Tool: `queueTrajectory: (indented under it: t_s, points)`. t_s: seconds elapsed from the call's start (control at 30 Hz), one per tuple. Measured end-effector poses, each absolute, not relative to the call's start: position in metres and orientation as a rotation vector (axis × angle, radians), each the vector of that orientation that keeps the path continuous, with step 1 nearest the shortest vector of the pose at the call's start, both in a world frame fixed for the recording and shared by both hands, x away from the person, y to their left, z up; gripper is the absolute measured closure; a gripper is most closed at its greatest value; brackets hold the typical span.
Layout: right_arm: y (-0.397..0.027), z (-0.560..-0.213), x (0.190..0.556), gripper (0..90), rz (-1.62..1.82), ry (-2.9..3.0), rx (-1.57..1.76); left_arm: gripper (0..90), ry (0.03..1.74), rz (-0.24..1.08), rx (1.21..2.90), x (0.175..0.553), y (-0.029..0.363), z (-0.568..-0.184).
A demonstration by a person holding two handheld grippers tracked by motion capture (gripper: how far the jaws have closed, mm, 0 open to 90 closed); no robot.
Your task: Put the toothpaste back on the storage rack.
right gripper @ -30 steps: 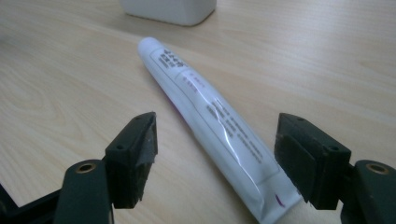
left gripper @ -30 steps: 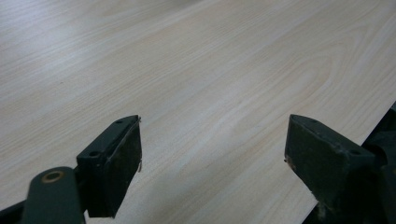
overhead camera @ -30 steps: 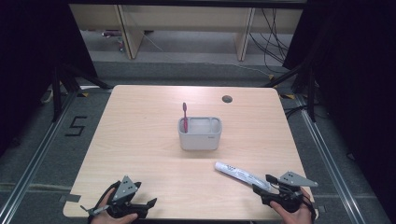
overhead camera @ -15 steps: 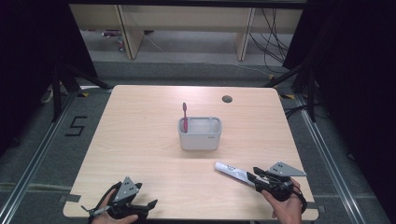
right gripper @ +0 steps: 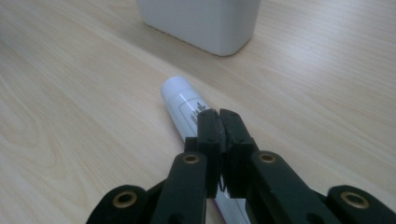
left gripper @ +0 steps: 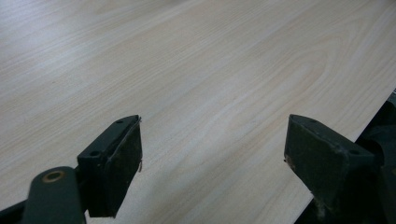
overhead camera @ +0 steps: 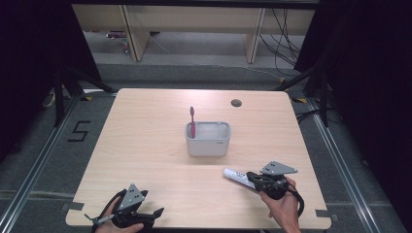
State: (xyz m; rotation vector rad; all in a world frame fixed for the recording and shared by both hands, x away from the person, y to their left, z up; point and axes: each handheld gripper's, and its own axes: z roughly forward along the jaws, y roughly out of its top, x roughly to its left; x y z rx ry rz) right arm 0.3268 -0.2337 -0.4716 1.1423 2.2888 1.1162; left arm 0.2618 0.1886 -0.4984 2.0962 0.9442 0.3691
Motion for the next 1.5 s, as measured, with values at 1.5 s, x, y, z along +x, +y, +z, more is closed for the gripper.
queueTrajectory:
  t_s: [1.5]
  points:
    - [-0.184,-0.488,0.385,89.7,0.945,2.423,1.190,19.3,0.938,0.369,2.109,0.262,0.190,-0.498]
